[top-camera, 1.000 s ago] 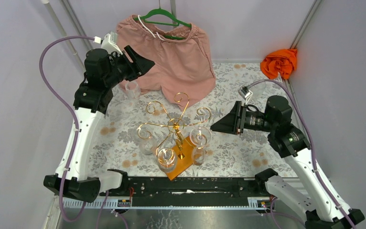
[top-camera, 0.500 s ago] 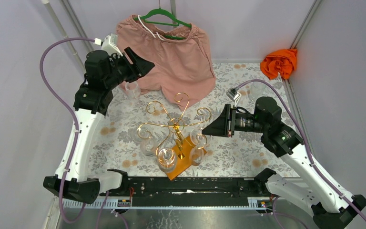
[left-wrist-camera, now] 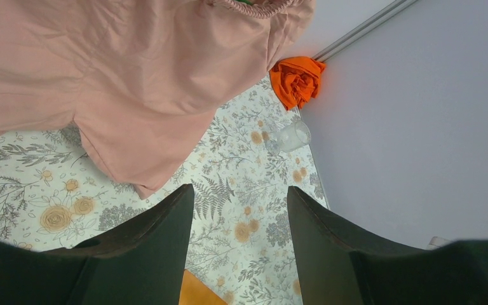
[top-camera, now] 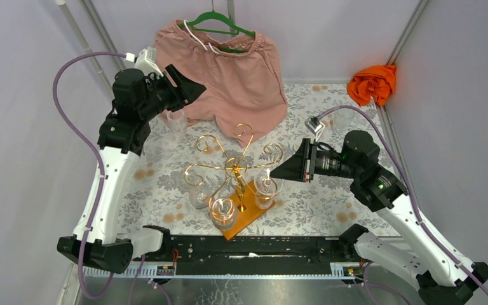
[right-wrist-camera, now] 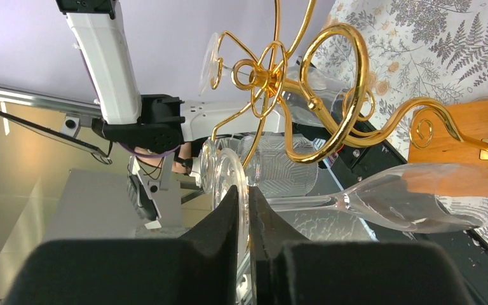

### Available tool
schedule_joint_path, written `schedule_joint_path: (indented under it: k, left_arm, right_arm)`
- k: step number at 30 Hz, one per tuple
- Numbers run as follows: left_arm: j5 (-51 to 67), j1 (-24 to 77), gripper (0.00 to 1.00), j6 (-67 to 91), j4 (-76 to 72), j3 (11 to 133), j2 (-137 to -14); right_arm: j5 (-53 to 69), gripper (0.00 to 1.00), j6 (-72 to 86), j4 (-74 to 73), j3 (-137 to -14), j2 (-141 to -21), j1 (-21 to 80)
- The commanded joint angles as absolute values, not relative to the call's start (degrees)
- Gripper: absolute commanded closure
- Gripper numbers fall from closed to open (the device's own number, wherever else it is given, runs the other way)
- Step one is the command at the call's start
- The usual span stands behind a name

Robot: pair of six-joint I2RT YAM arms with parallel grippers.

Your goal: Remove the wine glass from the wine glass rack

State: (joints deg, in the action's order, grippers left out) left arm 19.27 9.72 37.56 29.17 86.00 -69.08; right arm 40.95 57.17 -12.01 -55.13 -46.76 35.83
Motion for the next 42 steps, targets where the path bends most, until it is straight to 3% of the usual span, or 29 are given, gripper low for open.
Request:
schedule_joint_path:
  k: [1, 20, 42]
  left_arm:
    - [19.2, 10.1, 0.37, 36.9, 27.3, 85.5, -68.1]
    - [19.2, 10.1, 0.36, 35.9, 27.8, 85.8, -68.6]
    - [19.5, 10.1, 0.35, 36.9, 27.8, 85.3, -68.3]
  right_arm:
    - [38.2, 0.97, 56.6, -13.3, -57.2, -46.7, 36.2]
    - [34.7, 1.00, 63.8, -11.6, -57.8, -45.4, 36.3]
    - [38.6, 1.00, 58.9, -18.9, -63.3, -45.8, 41.2]
